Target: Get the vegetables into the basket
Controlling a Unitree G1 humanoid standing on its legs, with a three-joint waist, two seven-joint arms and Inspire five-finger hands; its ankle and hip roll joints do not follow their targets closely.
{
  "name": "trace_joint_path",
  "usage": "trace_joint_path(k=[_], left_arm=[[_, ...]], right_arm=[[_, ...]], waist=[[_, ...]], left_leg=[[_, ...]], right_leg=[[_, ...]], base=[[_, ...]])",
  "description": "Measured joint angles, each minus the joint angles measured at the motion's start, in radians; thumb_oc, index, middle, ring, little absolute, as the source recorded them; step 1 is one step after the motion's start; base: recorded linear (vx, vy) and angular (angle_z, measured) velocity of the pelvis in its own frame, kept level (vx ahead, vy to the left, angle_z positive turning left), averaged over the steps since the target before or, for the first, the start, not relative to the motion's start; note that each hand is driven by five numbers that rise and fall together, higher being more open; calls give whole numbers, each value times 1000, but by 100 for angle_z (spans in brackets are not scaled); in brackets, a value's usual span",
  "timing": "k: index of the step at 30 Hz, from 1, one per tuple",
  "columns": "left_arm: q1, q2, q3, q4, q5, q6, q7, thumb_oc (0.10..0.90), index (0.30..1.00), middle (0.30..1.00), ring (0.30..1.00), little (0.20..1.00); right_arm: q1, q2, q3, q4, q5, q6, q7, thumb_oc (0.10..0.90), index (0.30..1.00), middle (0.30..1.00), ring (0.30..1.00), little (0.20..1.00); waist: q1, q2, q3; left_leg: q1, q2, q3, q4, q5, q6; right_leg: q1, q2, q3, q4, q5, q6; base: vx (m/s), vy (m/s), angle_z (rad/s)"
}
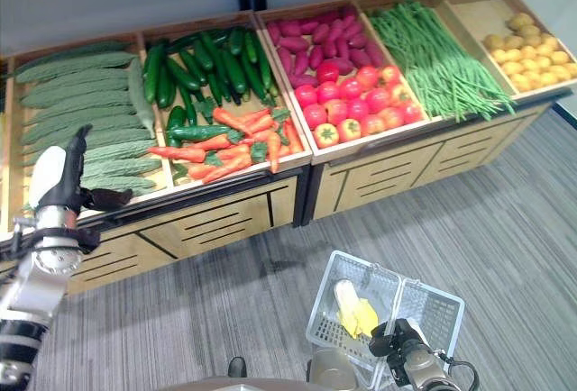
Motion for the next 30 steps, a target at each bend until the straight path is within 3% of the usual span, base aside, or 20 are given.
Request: trace_joint_path(k=[4, 9, 16, 23, 28, 30], left_arm=[[-48, 76, -80, 15, 103, 21, 6, 900, 1000, 1000, 1000, 1000], [-112, 81, -178, 143, 195, 46, -12, 900, 1000, 1000, 1000, 1000], [-172, 75, -325, 316, 214, 81, -62, 900, 1000, 1000, 1000, 1000], [-289, 75, -382, 417, 211, 114, -67, 900, 1000, 1000, 1000, 1000], [-313, 78, -375, 380, 210, 129, -64, 900, 1000, 1000, 1000, 1000], [-301, 89, -346, 292, 210, 124, -44, 900, 1000, 1000, 1000, 1000]], right_arm=[[4, -1, -1, 9, 0, -3, -2, 400, 300, 300, 300, 300], [-8, -7, 0, 9, 0, -4, -16, 400, 300, 300, 300, 300], [-25, -8, 8, 11, 1, -4, -20, 400, 300, 300, 300, 300], [-58, -11, 8, 10, 5, -10, -45, 400, 300, 300, 300, 300], [-88, -24, 8, 11, 11, -11, -60, 400, 300, 300, 300, 300], [-97, -18, 11, 11, 11, -11, -56, 400, 300, 300, 300, 300]], waist=[[-14, 11, -17], [-26, 30, -30], [-30, 32, -29], [-26, 29, 4], [-12, 44, 42], [-10, 40, 62]], left_leg=[[-8, 6, 15, 0, -4, -3], [-33, 10, 44, 0, -3, -5], [-67, 20, 64, 0, 1, -11], [-123, 21, 71, 0, 9, -24], [-134, 38, 71, 0, 12, -31], [-118, 42, 65, -1, 12, -36]], right_leg=[[-18, 12, 15, -4, 2, -4], [-57, 23, 42, -3, 13, -12], [-101, 40, 53, 0, 23, -23], [-162, 45, 65, 0, 34, -24], [-173, 61, 55, 0, 34, -31], [-152, 65, 50, 0, 30, -36]], base=[[21, 2, -13], [-22, -10, -17], [-13, -18, -9], [-33, -13, -3], [42, -4, 0], [55, 16, 8]])
